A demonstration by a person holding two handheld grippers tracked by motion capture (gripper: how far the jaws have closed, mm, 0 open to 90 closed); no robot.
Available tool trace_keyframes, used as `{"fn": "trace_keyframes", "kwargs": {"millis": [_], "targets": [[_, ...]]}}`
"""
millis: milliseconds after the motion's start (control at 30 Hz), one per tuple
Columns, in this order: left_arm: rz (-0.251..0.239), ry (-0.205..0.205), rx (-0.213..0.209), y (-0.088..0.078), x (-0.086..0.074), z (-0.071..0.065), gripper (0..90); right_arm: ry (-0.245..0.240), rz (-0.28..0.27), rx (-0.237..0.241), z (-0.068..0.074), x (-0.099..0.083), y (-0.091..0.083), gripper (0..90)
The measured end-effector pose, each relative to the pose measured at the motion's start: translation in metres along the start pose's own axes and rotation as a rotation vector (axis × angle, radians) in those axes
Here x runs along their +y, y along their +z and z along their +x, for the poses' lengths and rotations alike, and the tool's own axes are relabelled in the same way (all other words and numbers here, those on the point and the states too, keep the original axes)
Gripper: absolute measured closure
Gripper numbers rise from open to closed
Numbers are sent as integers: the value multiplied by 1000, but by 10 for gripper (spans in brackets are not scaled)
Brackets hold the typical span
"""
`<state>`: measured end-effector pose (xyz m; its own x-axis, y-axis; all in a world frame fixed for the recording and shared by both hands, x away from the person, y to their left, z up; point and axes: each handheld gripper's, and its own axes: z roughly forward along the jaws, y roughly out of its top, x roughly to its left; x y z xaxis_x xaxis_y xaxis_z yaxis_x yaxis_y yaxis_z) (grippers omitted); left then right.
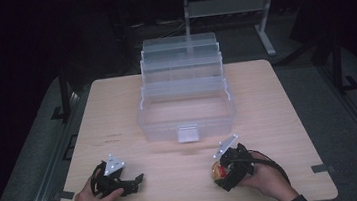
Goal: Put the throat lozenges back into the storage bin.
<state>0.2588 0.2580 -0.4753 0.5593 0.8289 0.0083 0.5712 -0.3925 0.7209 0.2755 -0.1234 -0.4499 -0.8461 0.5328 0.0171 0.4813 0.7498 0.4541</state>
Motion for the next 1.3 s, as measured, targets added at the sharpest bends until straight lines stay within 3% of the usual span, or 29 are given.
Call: {"fn": "trace_keyframes", "kwargs": {"millis": [267,333,633,1300], "targets": [[0,0,0,0,0,0,106,-10,18,2,2,0,3,66],[0,0,0,0,0,0,106,-19,21,6,2,0,3,122],[0,0,0,0,0,0,106,-33,30,11,4,0,3,189],[0,0,0,0,0,0,106,-25,30,20,3,0,1,195]]}}
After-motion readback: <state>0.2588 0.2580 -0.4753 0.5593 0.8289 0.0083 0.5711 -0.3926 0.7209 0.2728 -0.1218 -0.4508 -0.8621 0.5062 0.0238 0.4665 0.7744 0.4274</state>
